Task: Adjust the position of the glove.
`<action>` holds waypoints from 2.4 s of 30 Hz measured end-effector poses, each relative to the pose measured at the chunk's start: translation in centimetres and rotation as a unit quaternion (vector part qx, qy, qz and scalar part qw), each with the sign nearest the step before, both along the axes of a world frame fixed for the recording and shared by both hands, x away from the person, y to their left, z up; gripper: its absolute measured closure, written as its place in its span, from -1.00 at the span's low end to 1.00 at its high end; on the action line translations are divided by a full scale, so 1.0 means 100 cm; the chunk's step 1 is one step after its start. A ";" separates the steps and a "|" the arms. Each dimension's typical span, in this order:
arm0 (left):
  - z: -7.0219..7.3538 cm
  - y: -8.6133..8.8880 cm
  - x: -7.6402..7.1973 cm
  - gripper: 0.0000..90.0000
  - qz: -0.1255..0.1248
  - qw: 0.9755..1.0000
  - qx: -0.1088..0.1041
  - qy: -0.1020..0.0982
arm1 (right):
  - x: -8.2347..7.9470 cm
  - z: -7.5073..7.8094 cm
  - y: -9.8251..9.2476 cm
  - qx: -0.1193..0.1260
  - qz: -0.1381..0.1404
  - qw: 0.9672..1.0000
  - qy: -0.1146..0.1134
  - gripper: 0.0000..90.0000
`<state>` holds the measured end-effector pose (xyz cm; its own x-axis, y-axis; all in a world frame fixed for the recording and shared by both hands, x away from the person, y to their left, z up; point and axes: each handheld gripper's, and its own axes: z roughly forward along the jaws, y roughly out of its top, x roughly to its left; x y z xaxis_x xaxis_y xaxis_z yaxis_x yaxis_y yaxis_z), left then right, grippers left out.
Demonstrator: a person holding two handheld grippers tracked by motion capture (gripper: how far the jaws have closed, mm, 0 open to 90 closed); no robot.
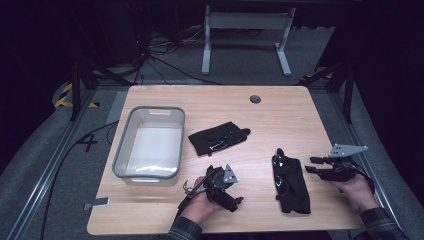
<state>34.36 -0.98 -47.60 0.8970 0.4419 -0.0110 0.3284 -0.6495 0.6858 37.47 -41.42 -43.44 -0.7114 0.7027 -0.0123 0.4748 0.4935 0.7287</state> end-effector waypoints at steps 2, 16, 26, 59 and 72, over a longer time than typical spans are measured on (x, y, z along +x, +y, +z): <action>0.000 0.000 0.000 -1.00 0.000 1.000 0.000 0.000 | 0.012 -0.003 -0.006 0.002 -0.020 1.000 0.003 0.00; 0.000 0.000 0.000 -1.00 -0.001 1.000 0.000 0.000 | 0.047 -0.030 -0.020 -0.001 -0.080 0.997 -0.010 -0.63; 0.010 -0.003 0.008 -0.67 0.011 1.000 0.026 0.007 | 0.048 -0.030 -0.021 -0.002 -0.087 0.996 -0.008 -0.67; 0.058 -0.016 0.104 1.00 0.091 0.996 0.008 0.006 | 0.047 -0.030 -0.021 -0.001 -0.088 0.996 -0.008 -0.67; 0.037 -0.033 0.137 1.00 0.095 0.995 0.020 0.008 | 0.048 -0.030 -0.021 -0.002 -0.088 0.996 -0.008 -0.67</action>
<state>48.11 -4.27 -43.90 0.7974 0.6034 -0.0029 0.4579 -0.6021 0.6541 42.22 -43.54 -46.46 -0.5770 0.8164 -0.0250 0.5424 0.4059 0.7356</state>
